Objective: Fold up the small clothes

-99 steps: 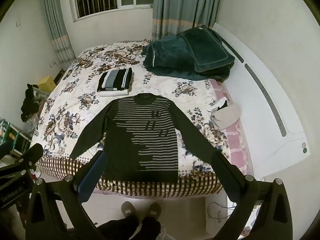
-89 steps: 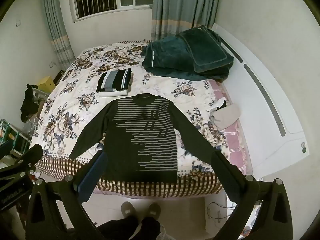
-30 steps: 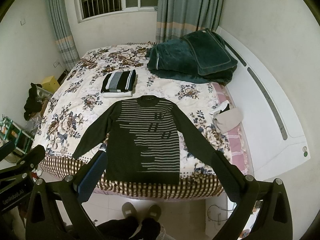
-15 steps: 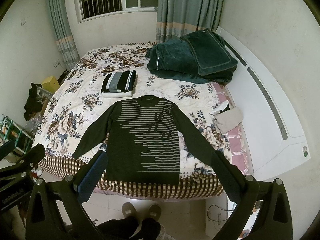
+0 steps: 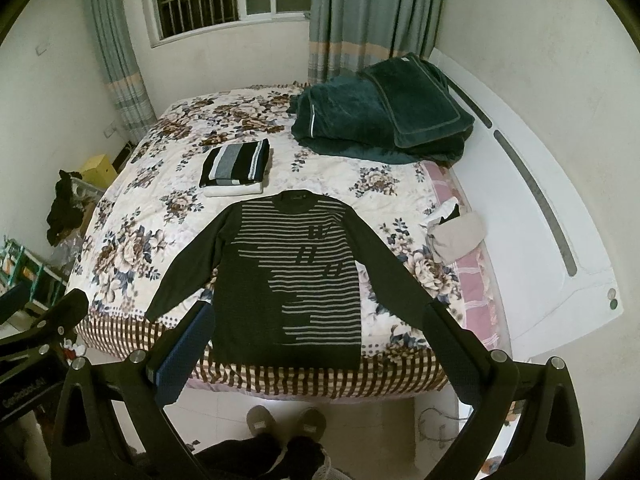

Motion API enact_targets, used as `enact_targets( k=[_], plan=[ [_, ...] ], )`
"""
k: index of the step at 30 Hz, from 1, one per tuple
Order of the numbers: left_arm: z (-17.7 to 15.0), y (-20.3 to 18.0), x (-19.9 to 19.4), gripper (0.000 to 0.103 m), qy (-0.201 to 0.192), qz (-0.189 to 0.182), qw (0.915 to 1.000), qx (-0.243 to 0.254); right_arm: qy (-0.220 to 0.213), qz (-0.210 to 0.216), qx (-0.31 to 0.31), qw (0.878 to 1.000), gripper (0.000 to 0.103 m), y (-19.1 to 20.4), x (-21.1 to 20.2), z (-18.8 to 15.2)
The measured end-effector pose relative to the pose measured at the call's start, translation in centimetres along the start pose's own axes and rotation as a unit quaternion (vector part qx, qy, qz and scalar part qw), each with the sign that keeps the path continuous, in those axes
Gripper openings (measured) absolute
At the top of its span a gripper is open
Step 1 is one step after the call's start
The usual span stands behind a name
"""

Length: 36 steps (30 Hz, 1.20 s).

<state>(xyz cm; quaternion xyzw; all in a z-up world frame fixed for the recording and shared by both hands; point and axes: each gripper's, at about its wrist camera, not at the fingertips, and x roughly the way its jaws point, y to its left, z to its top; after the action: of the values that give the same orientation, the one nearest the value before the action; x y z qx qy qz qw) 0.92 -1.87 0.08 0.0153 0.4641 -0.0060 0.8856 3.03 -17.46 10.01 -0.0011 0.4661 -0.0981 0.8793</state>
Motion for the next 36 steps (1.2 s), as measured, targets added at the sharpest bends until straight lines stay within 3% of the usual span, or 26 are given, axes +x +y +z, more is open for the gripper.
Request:
enact_targets(
  k=[5,10,14,17,21,24,29,32,34,36],
  plan=[
    [1.6,-1.0,5.3,0.103,-0.032,0.043,0.9985,0.008,0.031,0.012,0.068,0.997,0.103,-0.5,5.3,0.0],
    [1.7,-1.0,13.9,0.103,0.001,0.06,0.998,0.022,0.087,-0.033,0.191,0.977,0.103,-9.5,15.3,-2.5],
    [1.3,-2.3,21.0,0.103,0.038,0.08,0.9952,0.041,0.14,-0.064,0.289,0.945,0.103,-18.6,23.2,-6.6],
    [0.9,-2.7,25.3,0.103,0.051,0.093,0.9934,0.044,0.175,-0.079,0.363,0.912,0.103,-25.9,30.2,-10.6],
    [0.5,-4.4,32.4,0.103,0.083,0.114,0.9893,0.036,0.206,-0.069,0.447,0.868,0.103,-35.7,41.0,-15.6],
    [-0.5,-5.3,37.9,0.103,0.111,0.141,0.9833,0.032,0.226,-0.067,0.487,0.841,0.103,-41.3,49.1,-19.2],
    [-3.0,-6.6,45.6,0.103,0.192,0.167,0.9665,0.032,0.258,-0.083,0.548,0.791,0.101,-46.1,58.4,-24.4],
    [-4.3,-7.4,48.4,0.103,0.221,0.174,0.959,0.037,0.257,-0.079,0.561,0.783,0.1,-47.8,62.5,-26.0],
    [-4.8,-8.2,49.7,0.103,0.234,0.175,0.9553,0.044,0.252,-0.067,0.564,0.784,0.094,-48.3,64.5,-26.6],
    [-4.9,-9.0,50.4,0.103,0.237,0.172,0.9547,0.053,0.252,-0.053,0.562,0.786,0.055,-48.5,65.8,-26.5]
  ],
)
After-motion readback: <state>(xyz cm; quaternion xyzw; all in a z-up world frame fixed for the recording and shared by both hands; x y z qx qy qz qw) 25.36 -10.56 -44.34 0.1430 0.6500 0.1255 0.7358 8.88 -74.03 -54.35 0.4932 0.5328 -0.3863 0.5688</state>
